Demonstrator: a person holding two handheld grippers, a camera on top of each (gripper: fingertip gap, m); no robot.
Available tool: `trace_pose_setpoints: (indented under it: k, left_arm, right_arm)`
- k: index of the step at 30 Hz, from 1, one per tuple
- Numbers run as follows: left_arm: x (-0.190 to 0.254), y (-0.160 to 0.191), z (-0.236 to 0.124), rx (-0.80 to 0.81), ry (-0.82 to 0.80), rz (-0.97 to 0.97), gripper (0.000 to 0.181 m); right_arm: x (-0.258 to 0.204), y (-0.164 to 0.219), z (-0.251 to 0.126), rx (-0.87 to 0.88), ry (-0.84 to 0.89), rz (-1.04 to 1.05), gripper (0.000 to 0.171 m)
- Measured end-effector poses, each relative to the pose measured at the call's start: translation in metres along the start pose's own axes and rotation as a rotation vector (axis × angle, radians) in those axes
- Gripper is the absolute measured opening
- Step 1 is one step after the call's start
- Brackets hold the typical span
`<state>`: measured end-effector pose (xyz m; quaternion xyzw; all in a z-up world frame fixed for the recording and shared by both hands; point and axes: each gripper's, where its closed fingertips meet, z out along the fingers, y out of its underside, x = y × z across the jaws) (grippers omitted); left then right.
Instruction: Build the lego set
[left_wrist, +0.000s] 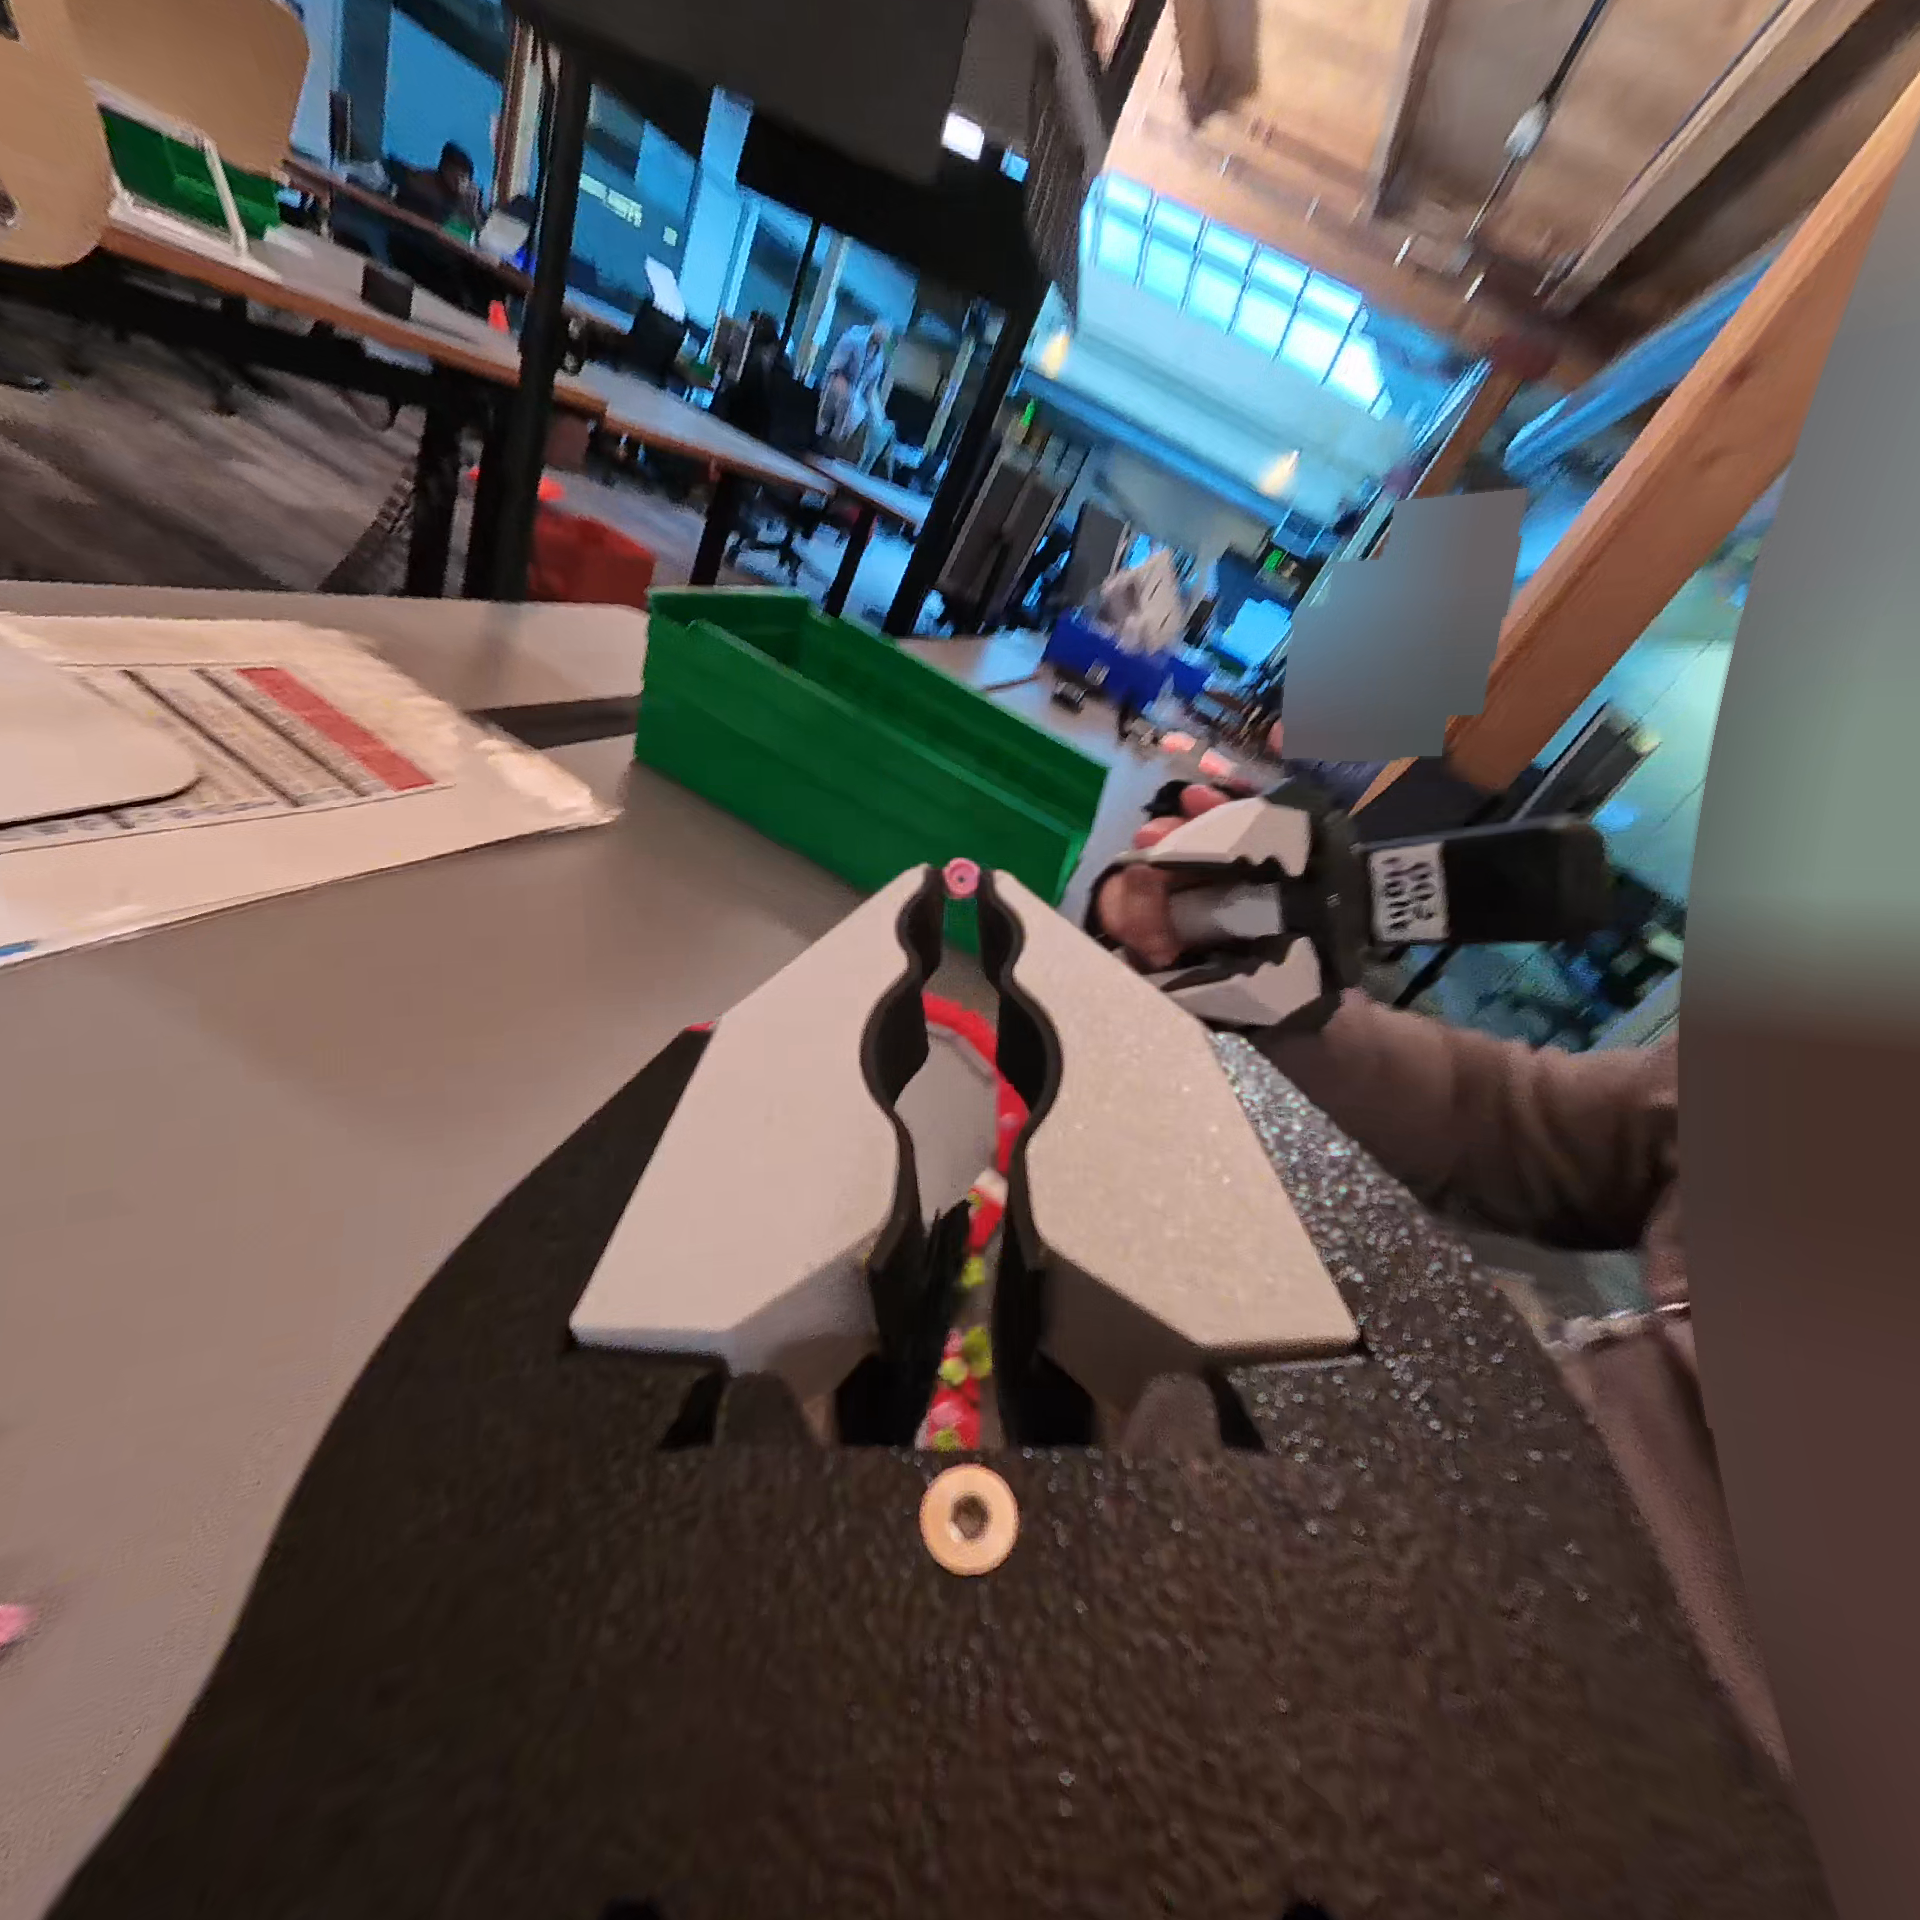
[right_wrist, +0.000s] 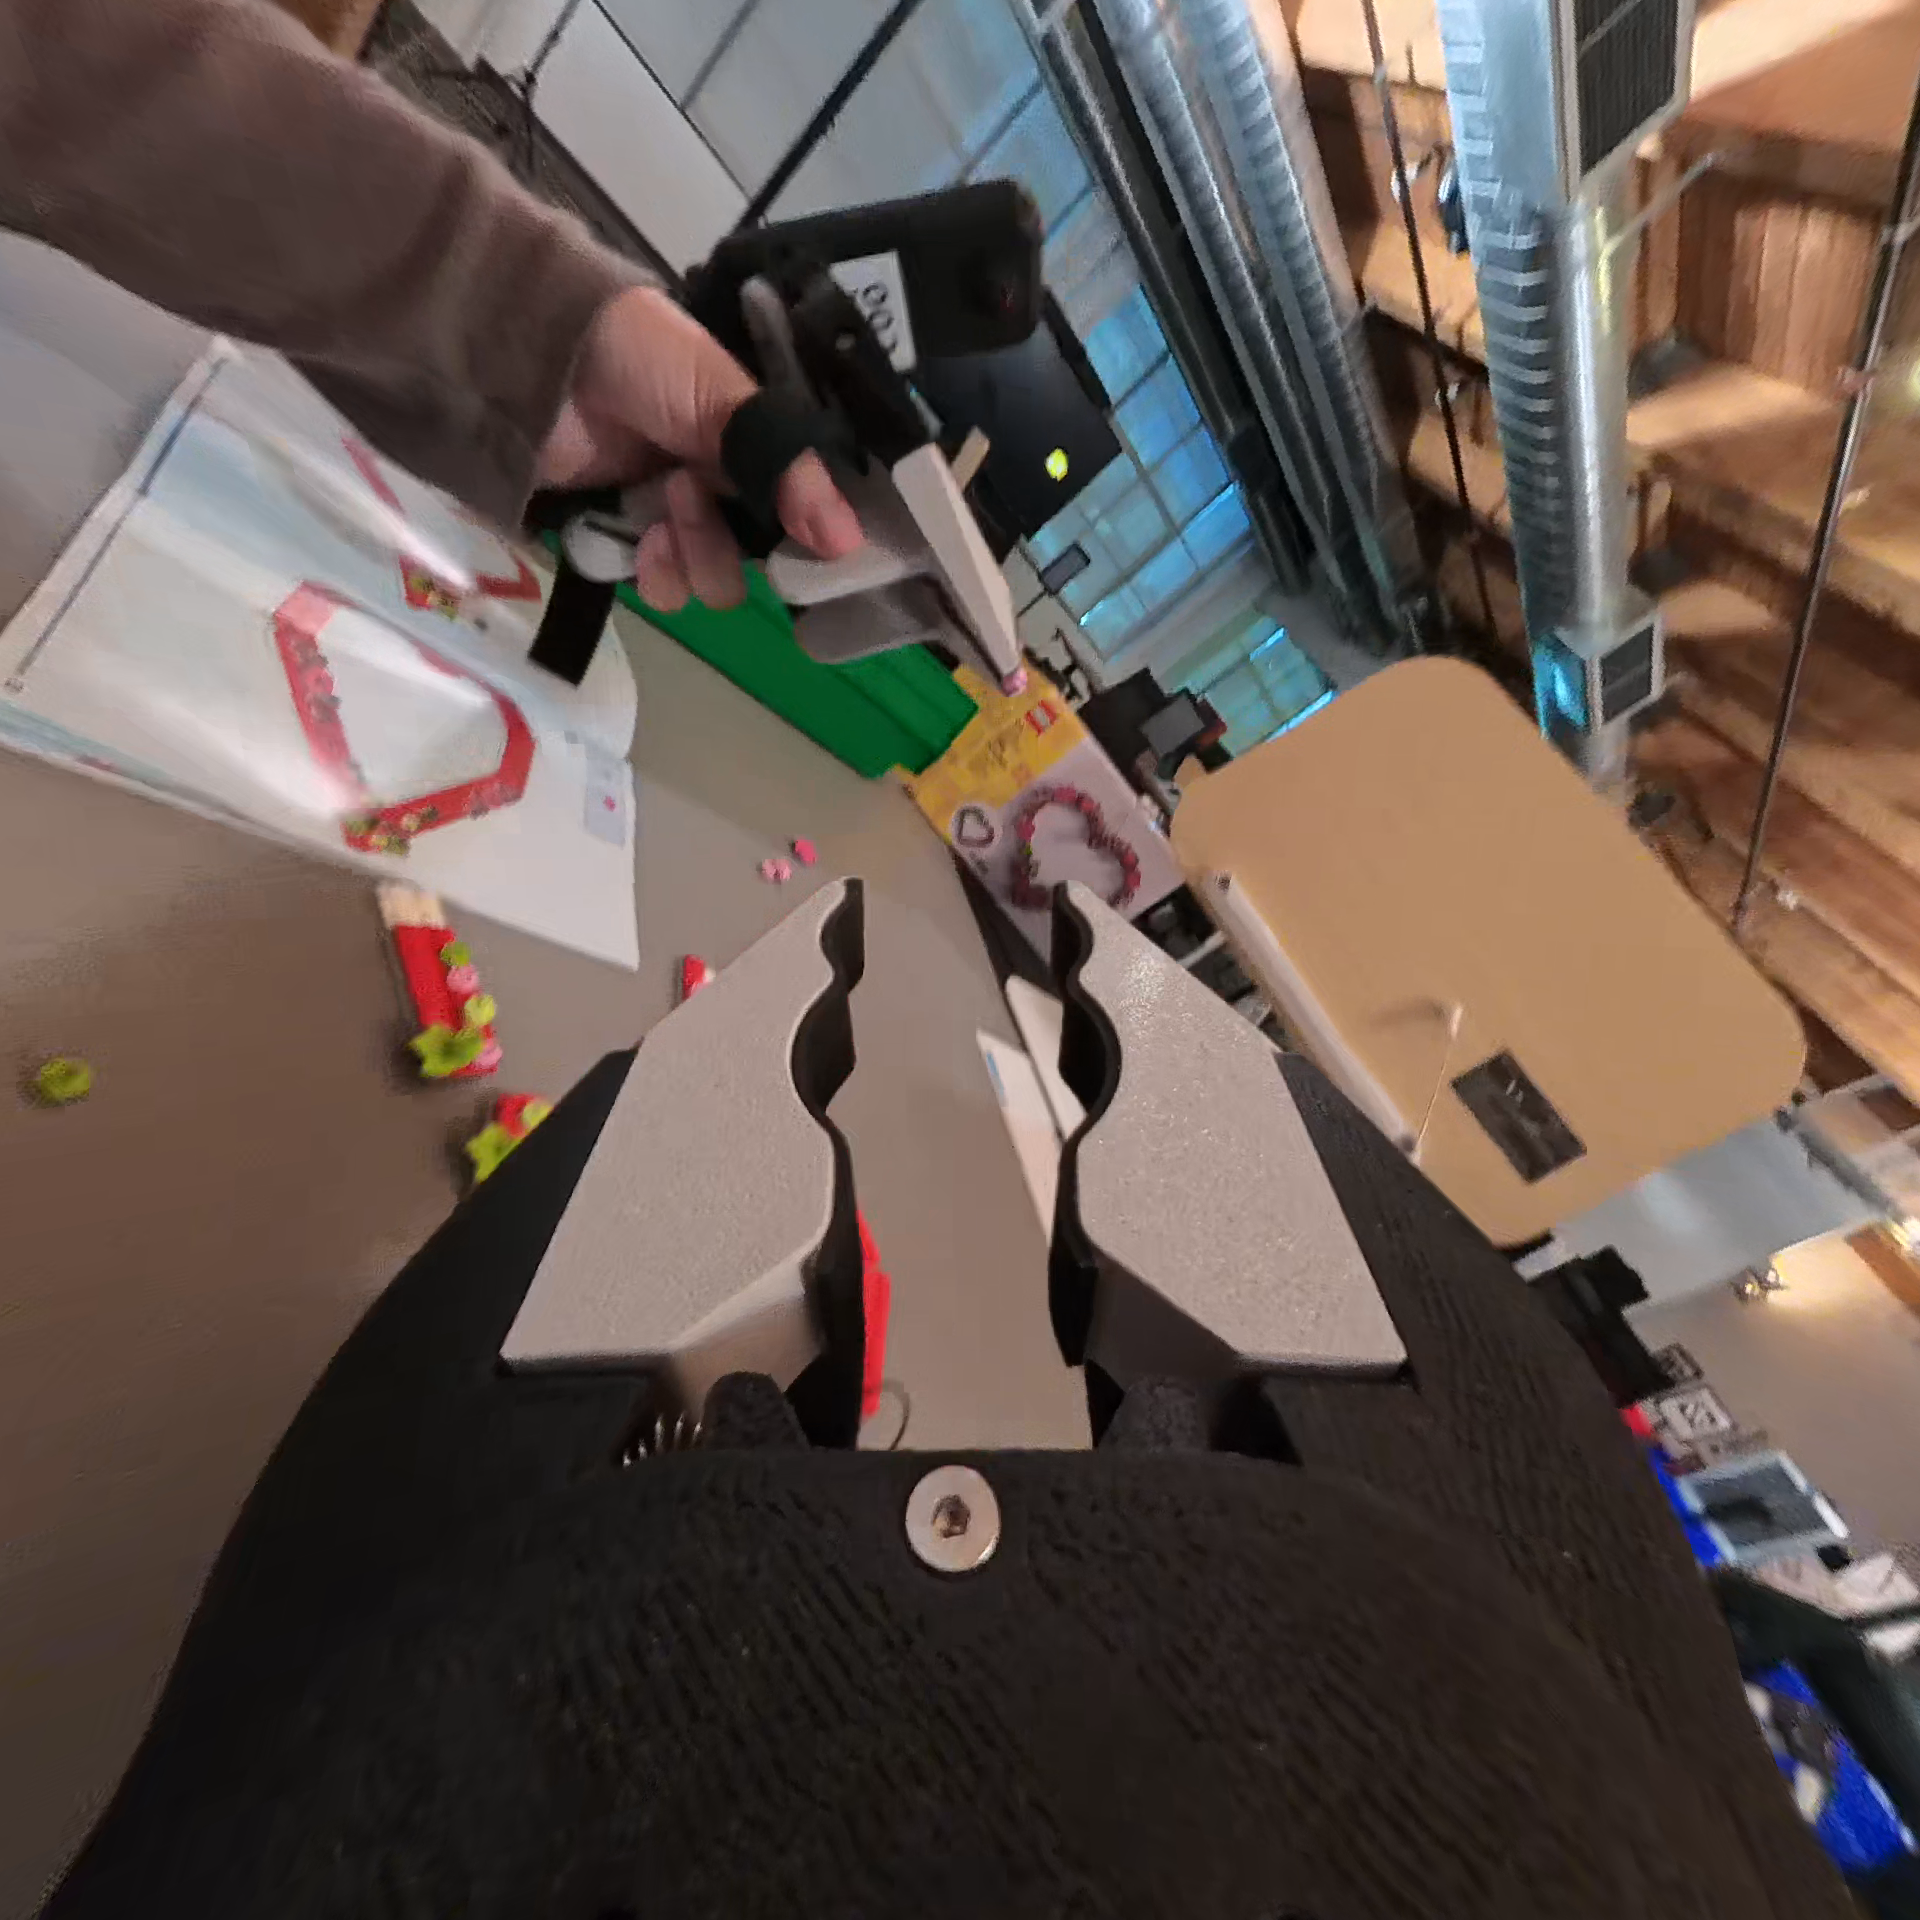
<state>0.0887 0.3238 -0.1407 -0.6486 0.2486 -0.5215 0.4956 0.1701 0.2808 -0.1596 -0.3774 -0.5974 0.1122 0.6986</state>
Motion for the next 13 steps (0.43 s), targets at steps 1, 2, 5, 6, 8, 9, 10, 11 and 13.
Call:
trace_pose_setpoints:
  k: [1, 2, 5, 6, 8, 9, 10, 11, 13]
  left_arm:
    - [0.006, -0.003, -0.003, 0.043, 0.025, -0.031, 0.004]
    - [0.011, -0.006, -0.006, 0.09, 0.04, -0.066, 0.004]
    - [0.014, -0.008, -0.014, 0.185, 0.059, -0.163, 0.004]
    - [0.016, -0.007, -0.016, 0.199, 0.074, -0.192, 0.004]
    - [0.02, -0.005, -0.017, 0.224, 0.119, -0.254, 0.004]
    - [0.023, -0.004, -0.017, 0.237, 0.147, -0.287, 0.004]
    - [0.026, -0.004, -0.017, 0.247, 0.174, -0.313, 0.004]
    - [0.028, -0.003, -0.016, 0.254, 0.194, -0.335, 0.004]
    - [0.032, 0.0, -0.015, 0.251, 0.225, -0.365, 0.004]
  right_arm:
    - [0.004, -0.007, 0.005, 0.021, 0.0, -0.014, 0.034]
    - [0.008, -0.014, 0.01, 0.036, 0.001, -0.027, 0.034]
    - [0.015, -0.031, 0.02, 0.077, 0.006, -0.051, 0.034]
    - [0.015, -0.036, 0.022, 0.092, 0.007, -0.061, 0.034]
    - [0.011, -0.04, 0.025, 0.098, -0.001, -0.091, 0.033]
    - [0.008, -0.041, 0.025, 0.095, -0.007, -0.105, 0.033]
    - [0.006, -0.041, 0.026, 0.092, -0.012, -0.116, 0.032]
    - [0.003, -0.042, 0.026, 0.092, -0.019, -0.123, 0.032]
    - [-0.001, -0.042, 0.027, 0.088, -0.027, -0.134, 0.031]
